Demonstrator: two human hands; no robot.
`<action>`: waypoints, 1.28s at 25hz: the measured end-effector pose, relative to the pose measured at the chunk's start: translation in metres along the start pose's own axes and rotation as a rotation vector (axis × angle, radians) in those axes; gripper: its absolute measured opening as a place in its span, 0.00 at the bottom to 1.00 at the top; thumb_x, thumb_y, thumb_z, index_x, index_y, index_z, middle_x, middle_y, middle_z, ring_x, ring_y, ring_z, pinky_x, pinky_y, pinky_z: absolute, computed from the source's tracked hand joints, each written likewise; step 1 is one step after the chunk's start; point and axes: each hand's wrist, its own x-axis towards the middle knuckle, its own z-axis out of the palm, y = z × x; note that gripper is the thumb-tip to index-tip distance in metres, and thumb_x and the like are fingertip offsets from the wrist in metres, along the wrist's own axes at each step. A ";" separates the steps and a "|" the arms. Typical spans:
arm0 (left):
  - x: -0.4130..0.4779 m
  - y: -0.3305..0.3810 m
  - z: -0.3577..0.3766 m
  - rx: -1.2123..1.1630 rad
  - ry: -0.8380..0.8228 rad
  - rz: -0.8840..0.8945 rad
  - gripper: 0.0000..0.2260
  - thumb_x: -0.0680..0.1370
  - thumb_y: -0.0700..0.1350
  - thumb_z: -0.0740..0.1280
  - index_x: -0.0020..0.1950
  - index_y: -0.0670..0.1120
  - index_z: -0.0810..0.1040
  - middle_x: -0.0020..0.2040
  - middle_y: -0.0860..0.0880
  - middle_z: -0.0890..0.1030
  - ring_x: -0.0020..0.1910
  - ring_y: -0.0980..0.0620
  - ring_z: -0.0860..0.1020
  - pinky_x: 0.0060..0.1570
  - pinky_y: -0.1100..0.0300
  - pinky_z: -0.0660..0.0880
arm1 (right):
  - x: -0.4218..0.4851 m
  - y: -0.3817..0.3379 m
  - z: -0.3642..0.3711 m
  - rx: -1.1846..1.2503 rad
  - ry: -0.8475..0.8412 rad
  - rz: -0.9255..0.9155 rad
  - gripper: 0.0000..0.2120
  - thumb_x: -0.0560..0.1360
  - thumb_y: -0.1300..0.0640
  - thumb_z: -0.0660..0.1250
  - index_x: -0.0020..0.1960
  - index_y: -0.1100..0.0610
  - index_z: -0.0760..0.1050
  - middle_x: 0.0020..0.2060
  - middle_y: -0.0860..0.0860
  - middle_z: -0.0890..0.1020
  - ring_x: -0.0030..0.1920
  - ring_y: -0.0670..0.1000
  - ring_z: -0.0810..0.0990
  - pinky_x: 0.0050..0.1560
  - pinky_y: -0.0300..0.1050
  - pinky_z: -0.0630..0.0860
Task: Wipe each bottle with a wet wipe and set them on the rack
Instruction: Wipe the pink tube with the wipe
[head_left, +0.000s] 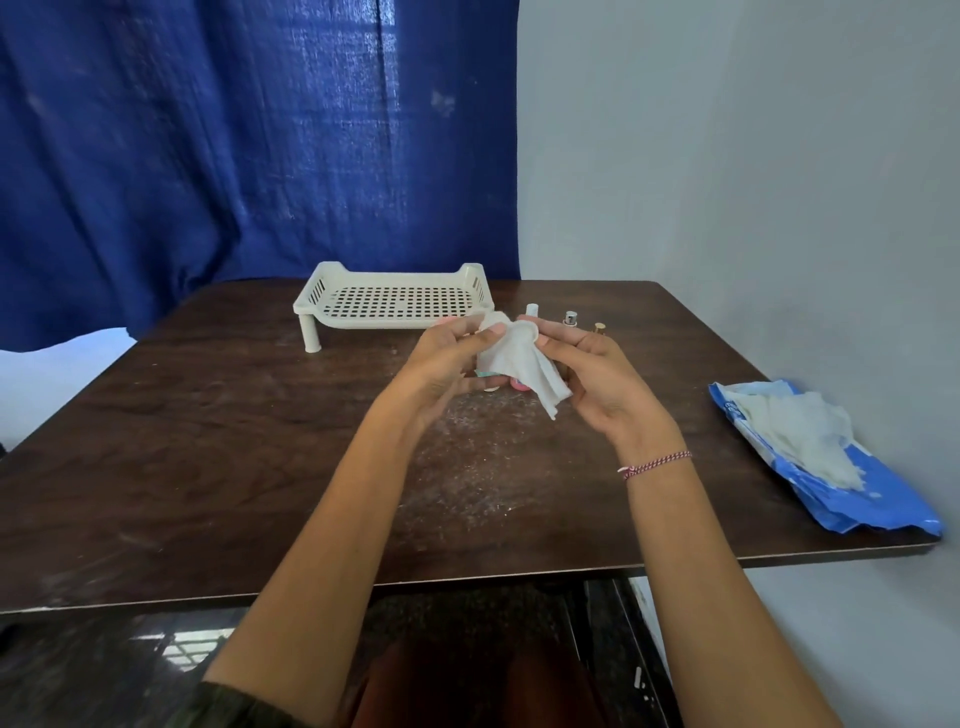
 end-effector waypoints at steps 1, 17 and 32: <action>0.000 0.000 -0.003 0.006 0.036 0.019 0.08 0.75 0.43 0.70 0.54 0.46 0.80 0.51 0.48 0.83 0.49 0.52 0.82 0.37 0.61 0.79 | 0.001 0.002 0.002 -0.008 -0.014 0.005 0.09 0.76 0.58 0.65 0.53 0.54 0.81 0.51 0.53 0.83 0.55 0.55 0.80 0.55 0.53 0.78; -0.002 -0.018 -0.034 0.042 0.373 -0.093 0.12 0.78 0.45 0.65 0.59 0.42 0.73 0.58 0.42 0.77 0.50 0.48 0.78 0.45 0.56 0.78 | 0.014 0.026 0.037 -0.600 0.545 -0.115 0.18 0.71 0.51 0.72 0.56 0.61 0.77 0.48 0.50 0.78 0.48 0.49 0.78 0.46 0.43 0.79; -0.002 -0.021 -0.029 -0.046 0.344 -0.085 0.15 0.80 0.43 0.62 0.66 0.40 0.70 0.60 0.41 0.76 0.54 0.46 0.77 0.45 0.57 0.77 | 0.020 0.041 0.055 -0.388 0.326 -0.144 0.11 0.70 0.57 0.73 0.52 0.55 0.80 0.43 0.42 0.79 0.48 0.44 0.78 0.49 0.47 0.80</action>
